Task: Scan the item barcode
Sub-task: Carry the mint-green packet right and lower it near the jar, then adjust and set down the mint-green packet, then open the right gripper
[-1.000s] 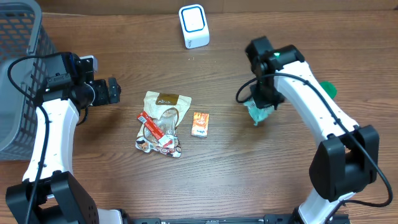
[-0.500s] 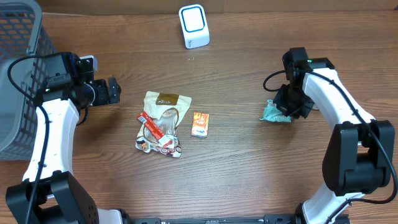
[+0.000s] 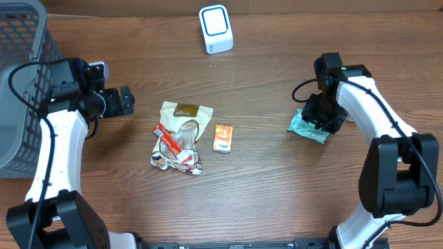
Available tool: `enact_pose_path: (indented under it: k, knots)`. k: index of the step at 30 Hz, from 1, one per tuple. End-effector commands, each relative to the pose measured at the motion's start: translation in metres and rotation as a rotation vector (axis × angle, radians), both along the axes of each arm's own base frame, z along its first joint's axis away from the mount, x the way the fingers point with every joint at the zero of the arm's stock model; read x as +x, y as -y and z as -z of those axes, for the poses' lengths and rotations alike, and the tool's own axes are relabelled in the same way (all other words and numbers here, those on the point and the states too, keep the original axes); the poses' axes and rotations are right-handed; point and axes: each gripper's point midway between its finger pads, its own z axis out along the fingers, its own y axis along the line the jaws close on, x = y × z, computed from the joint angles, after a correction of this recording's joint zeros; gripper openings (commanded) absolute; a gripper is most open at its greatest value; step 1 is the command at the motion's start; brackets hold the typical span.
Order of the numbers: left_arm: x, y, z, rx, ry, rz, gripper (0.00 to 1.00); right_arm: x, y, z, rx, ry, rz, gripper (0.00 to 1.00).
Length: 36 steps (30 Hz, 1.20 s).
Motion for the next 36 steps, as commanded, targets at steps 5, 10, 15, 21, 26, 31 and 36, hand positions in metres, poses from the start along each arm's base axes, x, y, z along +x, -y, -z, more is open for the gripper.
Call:
enact_pose_path:
  k: [5,10,15,21,26,31,36]
  knots:
    - [0.004,0.001,-0.004,0.002,0.014,0.016,1.0,0.002,-0.001,-0.003,-0.034,0.015,-0.17,0.23]
    - [0.004,0.001,-0.004,0.002,0.014,0.016,1.0,0.004,0.001,-0.003,-0.049,0.028,-0.117,0.22]
    - [0.004,0.001,-0.004,0.002,0.014,0.016,1.0,-0.008,0.002,0.008,-0.052,-0.002,0.014,0.23]
    - [0.004,0.001,-0.004,0.002,0.014,0.016,1.0,-0.018,0.004,0.033,-0.054,0.0,0.045,0.34]
    - [0.005,0.001,-0.004,0.002,0.015,0.016,0.99,-0.024,0.005,0.055,-0.053,0.016,0.046,0.4]
    - [0.004,0.001,-0.004,0.002,0.014,0.016,1.0,-0.027,0.002,0.059,-0.038,0.015,0.046,0.52]
    - [0.004,0.001,-0.004,0.002,0.014,0.016,0.99,-0.006,-0.011,0.039,0.036,0.055,0.04,0.57]
